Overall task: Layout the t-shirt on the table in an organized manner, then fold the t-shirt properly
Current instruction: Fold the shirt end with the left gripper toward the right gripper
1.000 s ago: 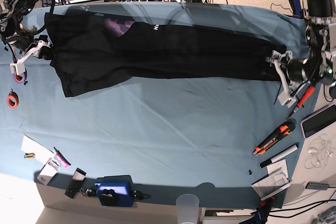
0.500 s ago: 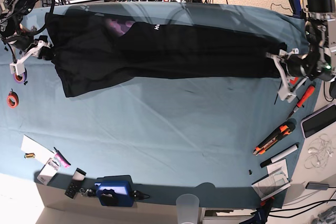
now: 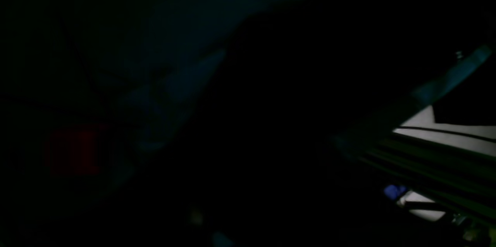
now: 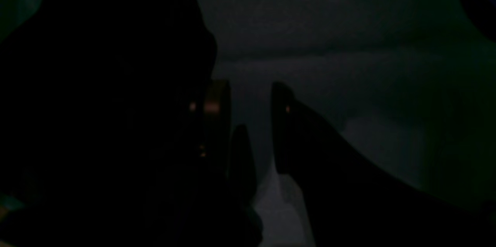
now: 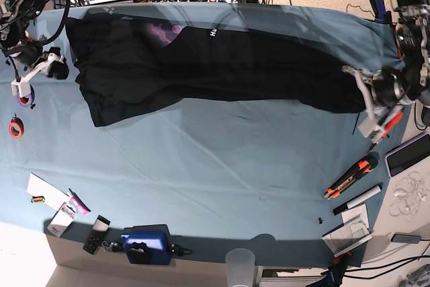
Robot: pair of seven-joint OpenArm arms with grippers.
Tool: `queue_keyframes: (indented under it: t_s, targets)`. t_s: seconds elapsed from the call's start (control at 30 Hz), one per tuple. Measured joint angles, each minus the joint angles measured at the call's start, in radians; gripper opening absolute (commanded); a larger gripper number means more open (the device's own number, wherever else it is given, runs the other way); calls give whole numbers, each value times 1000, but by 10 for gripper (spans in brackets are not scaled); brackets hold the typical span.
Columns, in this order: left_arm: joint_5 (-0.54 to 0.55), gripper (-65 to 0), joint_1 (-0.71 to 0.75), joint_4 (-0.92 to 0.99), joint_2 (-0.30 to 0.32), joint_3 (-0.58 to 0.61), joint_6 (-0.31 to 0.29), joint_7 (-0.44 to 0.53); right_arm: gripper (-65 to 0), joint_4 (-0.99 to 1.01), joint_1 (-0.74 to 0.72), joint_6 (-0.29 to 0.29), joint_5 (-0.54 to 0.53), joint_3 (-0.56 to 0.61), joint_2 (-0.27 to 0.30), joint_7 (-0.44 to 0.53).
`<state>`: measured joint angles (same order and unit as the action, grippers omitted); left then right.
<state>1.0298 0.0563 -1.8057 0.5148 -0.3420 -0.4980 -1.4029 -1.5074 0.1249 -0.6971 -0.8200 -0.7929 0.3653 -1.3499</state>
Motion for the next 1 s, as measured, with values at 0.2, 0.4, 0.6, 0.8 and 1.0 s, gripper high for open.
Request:
queue_keyframes:
  t_s: [0.2, 0.4, 0.6, 0.8, 1.0]
  targets:
    - [0, -650, 47, -4, -102, 1, 0, 0, -463, 0, 0, 0, 0, 0, 0, 9]
    - [-15, -650, 46, -77, -171, 151, -18, -2, -463, 0, 0, 0, 0, 0, 0, 30]
    - [-306, -650, -5, -93, -245, 348, 64, -4, -463, 0, 0, 0, 0, 0, 0, 30]
    - [-504, -650, -58, -93, -284, 488, 114, 35, -463, 0, 0, 0, 1, 0, 0, 30]
    - [-579, -650, -60, -93, -327, 587, 143, 49, -463, 0, 0, 0, 0, 0, 0, 31]
